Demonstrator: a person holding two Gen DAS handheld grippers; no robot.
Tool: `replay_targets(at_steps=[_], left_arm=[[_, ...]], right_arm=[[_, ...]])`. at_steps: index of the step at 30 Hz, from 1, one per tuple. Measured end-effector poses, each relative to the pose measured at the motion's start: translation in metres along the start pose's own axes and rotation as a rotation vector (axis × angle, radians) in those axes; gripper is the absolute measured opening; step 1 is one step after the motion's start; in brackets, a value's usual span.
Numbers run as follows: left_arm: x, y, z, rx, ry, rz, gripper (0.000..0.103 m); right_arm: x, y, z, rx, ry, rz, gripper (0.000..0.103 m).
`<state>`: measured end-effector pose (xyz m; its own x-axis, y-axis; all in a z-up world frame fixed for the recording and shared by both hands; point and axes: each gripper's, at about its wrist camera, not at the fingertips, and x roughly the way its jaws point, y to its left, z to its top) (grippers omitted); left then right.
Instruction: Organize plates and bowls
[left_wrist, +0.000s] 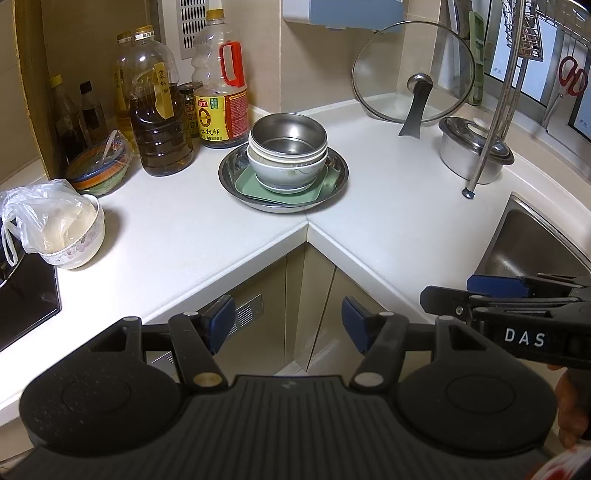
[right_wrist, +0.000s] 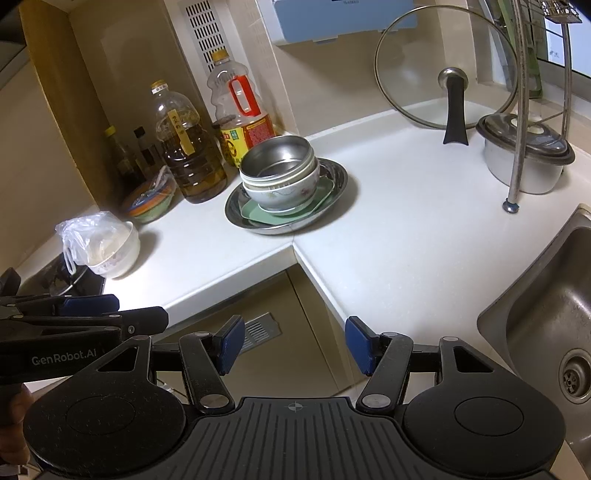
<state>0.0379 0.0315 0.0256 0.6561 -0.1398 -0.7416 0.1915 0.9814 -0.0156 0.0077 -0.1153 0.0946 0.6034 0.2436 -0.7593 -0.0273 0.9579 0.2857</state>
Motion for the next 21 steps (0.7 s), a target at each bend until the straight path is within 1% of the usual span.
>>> replay_targets(at_steps=[21], left_arm=[[-0.0003,-0.0026,0.0003,0.0,-0.004,0.0,0.062]], right_arm=[[0.0011,-0.0014,0.0012,-0.002,0.002,0.011,0.06]])
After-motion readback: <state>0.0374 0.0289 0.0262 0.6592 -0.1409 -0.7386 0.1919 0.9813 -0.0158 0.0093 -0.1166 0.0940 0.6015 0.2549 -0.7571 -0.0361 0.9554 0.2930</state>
